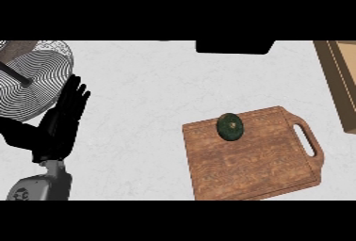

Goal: Pick the can from the cutting board and place it in the cardboard box

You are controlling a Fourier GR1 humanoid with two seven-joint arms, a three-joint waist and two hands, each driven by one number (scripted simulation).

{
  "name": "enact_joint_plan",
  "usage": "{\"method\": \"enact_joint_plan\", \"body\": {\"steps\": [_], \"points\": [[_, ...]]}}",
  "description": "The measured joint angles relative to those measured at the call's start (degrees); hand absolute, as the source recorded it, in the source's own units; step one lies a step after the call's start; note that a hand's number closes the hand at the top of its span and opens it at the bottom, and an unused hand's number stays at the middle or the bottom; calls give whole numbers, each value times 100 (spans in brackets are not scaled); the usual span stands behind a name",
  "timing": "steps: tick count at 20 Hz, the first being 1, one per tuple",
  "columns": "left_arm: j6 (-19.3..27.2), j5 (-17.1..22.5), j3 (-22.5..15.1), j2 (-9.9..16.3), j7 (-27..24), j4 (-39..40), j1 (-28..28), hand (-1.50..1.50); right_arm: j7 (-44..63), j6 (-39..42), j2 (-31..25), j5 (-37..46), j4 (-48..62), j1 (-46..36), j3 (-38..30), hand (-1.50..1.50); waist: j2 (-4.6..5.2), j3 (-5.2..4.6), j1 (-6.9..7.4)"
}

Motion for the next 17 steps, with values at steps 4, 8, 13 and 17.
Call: {"method": "enact_joint_plan", "body": {"steps": [4,8,13,17], "points": [[-22,58,47,25,39,13,-56,0,-538,232,-101,-695,0,192,-641,-150,4,-3,-16],[-19,41,14,-4,31,-2,-8,0,-906,370,-263,-1124,39,403,-1026,-150,2,-9,-7],[-47,34,14,6,-10,-37,101,0,-1380,575,-483,-1534,69,761,-1357,-150,-8,-12,-14],[-40,28,13,8,15,-111,160,0,-1742,816,-614,-1811,126,1163,-1552,-150,-19,-14,-36]]}}
